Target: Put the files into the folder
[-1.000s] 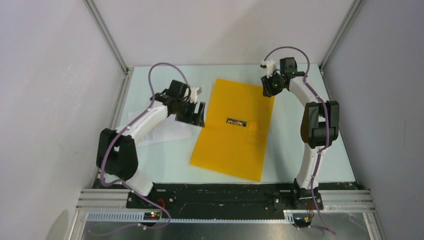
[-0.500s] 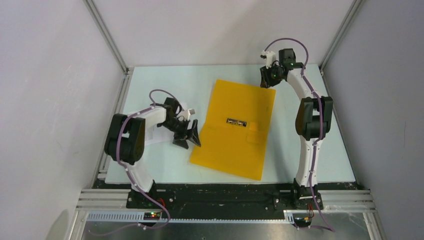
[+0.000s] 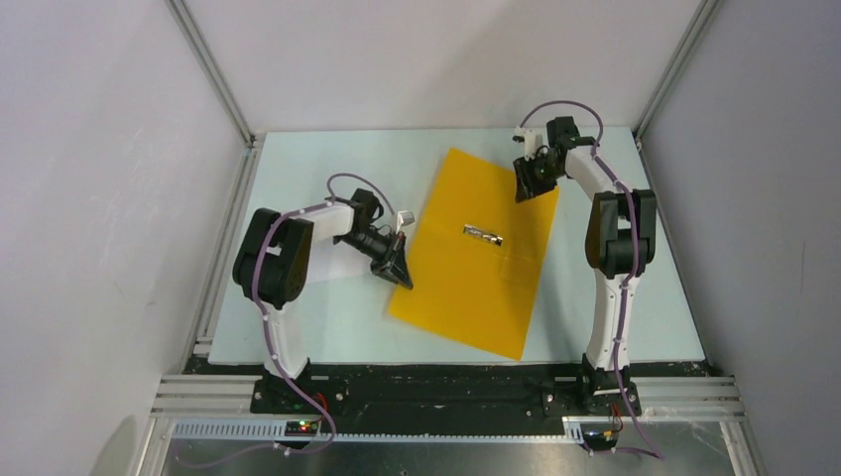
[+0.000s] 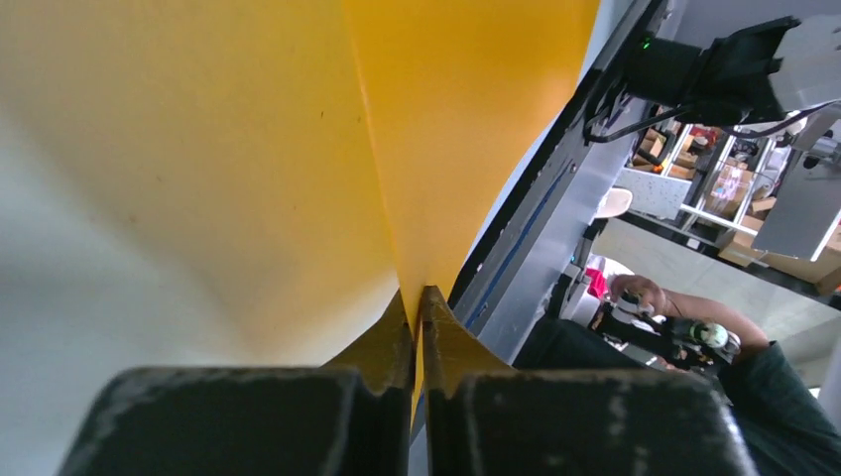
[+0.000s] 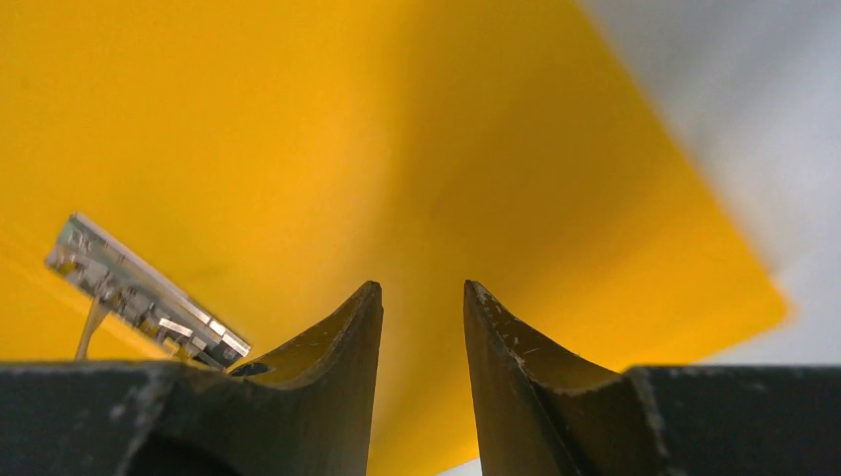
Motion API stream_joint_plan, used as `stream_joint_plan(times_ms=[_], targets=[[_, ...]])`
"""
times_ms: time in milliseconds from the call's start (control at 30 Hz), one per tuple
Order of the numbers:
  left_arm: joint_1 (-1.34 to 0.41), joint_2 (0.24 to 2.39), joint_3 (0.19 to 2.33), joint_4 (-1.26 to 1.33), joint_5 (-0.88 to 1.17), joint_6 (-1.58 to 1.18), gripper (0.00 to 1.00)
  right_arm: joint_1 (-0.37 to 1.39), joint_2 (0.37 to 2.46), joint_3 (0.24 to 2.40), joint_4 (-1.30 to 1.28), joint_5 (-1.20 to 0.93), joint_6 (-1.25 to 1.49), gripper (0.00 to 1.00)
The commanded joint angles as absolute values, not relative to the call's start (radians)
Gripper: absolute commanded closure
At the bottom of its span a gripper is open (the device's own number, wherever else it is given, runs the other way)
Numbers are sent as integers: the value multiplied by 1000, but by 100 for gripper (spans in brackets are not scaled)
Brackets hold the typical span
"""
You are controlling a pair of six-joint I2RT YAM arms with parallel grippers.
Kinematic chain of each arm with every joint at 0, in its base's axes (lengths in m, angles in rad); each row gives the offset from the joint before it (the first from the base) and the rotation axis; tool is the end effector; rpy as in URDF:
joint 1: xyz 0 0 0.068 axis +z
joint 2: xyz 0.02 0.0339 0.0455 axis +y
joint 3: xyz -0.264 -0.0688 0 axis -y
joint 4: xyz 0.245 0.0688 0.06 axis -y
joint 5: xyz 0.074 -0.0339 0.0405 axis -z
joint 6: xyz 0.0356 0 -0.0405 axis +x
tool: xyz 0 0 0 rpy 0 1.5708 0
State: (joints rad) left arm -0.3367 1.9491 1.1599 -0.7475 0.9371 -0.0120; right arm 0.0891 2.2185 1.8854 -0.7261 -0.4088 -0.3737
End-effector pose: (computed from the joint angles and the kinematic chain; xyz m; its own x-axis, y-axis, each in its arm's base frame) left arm 0.3076 -0.1381 0.1322 -0.9459 0.3236 -0.0244 0.2102 0.5537 -0.8057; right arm 0.4795 0.0570 0.2076 -0.7080 -0.3996 -0.5823 -0.5735 0.8064 0.1440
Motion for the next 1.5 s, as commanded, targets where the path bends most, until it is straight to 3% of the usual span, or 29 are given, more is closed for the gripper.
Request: stream_joint_plan(times_ms=[0,133,333,567,833,1000,1067,1133,1200,1333,1467], targets=[[-292,1958,1283,-775,983,-8,99,78,2069,1835,-796,-470,-397,60],[-296,2059,1508,-1085,957,222,100,66,1909,1749,-835,-545,-441,59],[-382,2282,1785,-1569,717,677,100,57,1641,1531,-898,-633,-600,57],[-433,2341,1881,-1609,477,783,100,35,1499,1355,-966,-666,-750,58],[-464,2515,2321,-1609,295,768,99,100,1430,1177,-972,-658,-964,56],[-500,2546,2417,-1573,115,879,96,171,1435,1126,-944,-608,-1049,56],[-513,2546,2419,-1543,60,903,81,196,1443,1112,-896,-595,-1056,57],[-522,2540,2421,-1488,27,903,53,220,1463,1108,-846,-587,-1049,57],[-525,2523,2423,-1441,22,884,42,247,1483,1108,-802,-579,-1047,57],[-529,2476,2426,-1334,32,829,27,294,1531,1109,-710,-566,-1056,57],[-530,2400,2433,-1257,-11,780,21,334,1577,1116,-654,-566,-1073,57]])
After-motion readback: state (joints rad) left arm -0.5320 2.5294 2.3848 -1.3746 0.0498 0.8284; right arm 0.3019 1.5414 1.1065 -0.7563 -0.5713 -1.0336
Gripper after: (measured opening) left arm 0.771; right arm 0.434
